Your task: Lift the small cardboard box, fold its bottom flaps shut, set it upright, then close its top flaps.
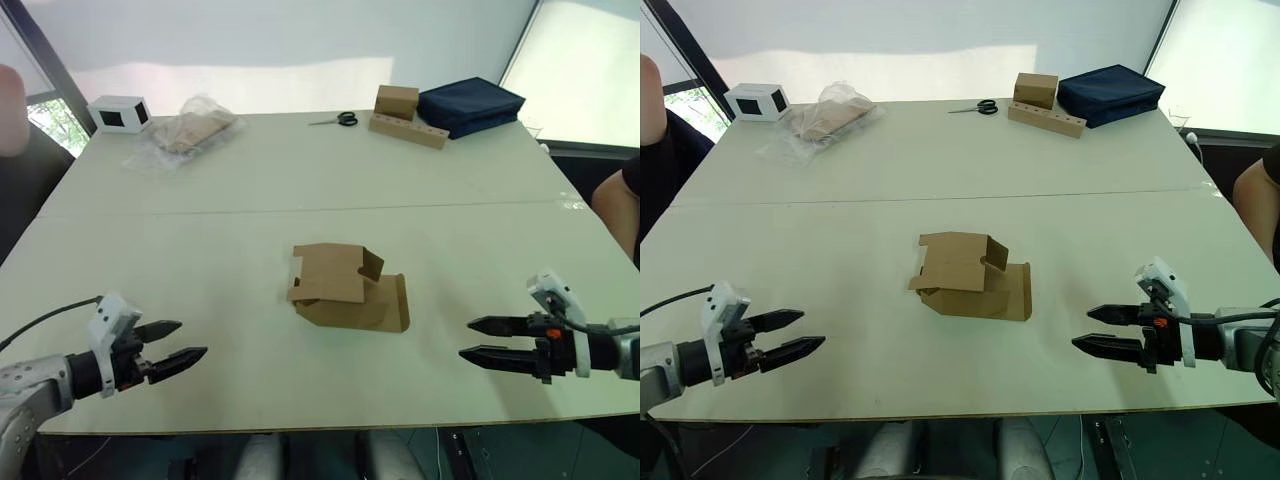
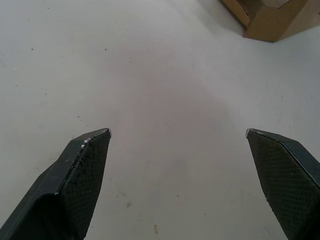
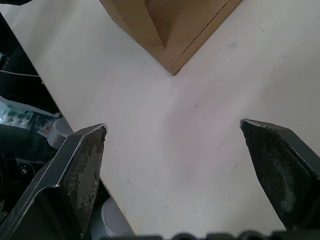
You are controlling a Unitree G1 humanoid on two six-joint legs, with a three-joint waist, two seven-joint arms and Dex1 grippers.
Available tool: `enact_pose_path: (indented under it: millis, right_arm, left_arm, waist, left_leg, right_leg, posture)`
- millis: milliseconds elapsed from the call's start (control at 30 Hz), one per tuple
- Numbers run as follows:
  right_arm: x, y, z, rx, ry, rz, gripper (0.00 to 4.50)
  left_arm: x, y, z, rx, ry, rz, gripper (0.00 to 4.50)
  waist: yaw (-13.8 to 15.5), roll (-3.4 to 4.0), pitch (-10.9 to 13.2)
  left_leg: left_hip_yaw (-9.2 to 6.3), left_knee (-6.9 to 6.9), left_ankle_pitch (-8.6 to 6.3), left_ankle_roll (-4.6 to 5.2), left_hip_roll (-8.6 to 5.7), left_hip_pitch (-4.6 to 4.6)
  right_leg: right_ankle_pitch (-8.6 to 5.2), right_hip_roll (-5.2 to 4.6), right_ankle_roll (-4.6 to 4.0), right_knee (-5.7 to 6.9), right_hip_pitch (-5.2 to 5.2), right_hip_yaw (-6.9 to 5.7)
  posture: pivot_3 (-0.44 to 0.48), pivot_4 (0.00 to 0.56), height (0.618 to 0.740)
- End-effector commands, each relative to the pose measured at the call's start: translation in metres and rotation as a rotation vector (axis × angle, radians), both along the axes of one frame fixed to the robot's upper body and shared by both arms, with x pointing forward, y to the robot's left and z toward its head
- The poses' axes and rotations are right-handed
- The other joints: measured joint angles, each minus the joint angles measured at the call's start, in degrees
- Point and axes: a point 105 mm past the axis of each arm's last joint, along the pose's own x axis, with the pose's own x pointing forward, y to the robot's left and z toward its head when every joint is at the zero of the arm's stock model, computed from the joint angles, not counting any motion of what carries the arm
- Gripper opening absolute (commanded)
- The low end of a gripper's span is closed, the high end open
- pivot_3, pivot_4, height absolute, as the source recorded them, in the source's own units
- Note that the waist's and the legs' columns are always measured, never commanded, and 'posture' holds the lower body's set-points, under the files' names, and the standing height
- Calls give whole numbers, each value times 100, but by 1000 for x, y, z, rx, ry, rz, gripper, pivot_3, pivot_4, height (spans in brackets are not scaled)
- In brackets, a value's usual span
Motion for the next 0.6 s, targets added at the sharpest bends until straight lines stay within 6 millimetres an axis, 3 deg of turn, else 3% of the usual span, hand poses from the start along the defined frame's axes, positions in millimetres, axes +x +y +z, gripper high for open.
enact_pose_path:
  millis: [33,400,600]
  right_arm:
    - [2,1,11,-14,-38,23,4500]
    - [7,3,8,-56,-64,22,4500]
    - [19,-6,11,-113,-137,-23,4500]
  left_arm:
    - [3,6,8,4,-14,18,4453]
    - [12,10,6,61,-52,34,4453]
    - [17,10,12,63,-74,26,4453]
  waist:
    - [-4,0,0]
    - [0,0,0]
    - [-3,0,0]
  left_leg:
    - [0,0,0,0,0,0]
    - [0,0,0,0,0,0]
    - [0,0,0,0,0,0]
  right_leg:
    - [0,0,0,0,0,0]
    - [0,0,0,0,-1,0]
    - [0,0,0,0,-1,0]
  posture:
    - [0,150,740]
    - [0,150,740]
    - [0,150,740]
